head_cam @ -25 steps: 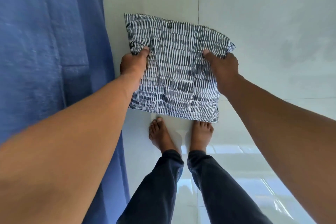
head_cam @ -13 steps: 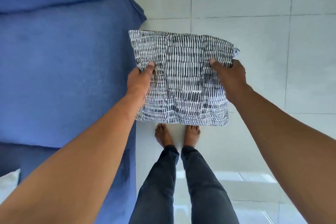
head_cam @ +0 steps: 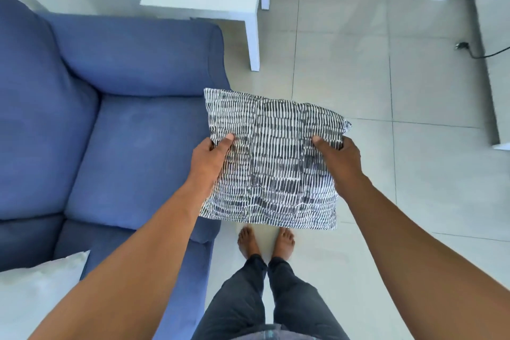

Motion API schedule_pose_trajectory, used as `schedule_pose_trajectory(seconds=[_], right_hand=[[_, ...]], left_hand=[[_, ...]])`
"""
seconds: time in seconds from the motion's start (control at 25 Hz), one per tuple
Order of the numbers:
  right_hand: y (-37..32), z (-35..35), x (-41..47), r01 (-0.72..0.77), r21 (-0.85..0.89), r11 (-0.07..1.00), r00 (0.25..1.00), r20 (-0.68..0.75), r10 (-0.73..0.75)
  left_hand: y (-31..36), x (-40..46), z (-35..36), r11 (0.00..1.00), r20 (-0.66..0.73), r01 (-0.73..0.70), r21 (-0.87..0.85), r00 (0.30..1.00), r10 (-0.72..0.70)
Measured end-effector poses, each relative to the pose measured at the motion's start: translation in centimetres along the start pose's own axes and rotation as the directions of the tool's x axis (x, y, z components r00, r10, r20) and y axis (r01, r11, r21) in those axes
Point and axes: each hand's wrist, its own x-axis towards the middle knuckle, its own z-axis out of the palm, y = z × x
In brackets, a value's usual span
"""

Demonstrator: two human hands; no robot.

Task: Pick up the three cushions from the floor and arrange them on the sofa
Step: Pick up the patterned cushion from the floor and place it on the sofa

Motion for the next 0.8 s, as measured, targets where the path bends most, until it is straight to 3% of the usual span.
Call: schedule_pose_trajectory(seconds=[0.4,0.52,0.8], right_hand=[[-6.3,-0.2,-5.5,0.163,-0.043,0.986,0.98,0.125,-0.157],[-8.4,1.9,-5.2,0.197,-0.027,0.98,0.969,0.157,-0.19],[-15.4,11.5,-2.5,0.329,-0.07,0.942,0.921,0.246,-0.303]], left_hand=[[2.2,-6.4,-5.8,0.983,-0.105,-0.133,-0.125,0.987,0.12],[1.8,-4.9,-8.6,0.969,-0.159,-0.194,-0.152,0.973,0.17],[3.4,-0.4,-15.8,0.94,-0.403,-0.233,-0.25,0.908,0.118]])
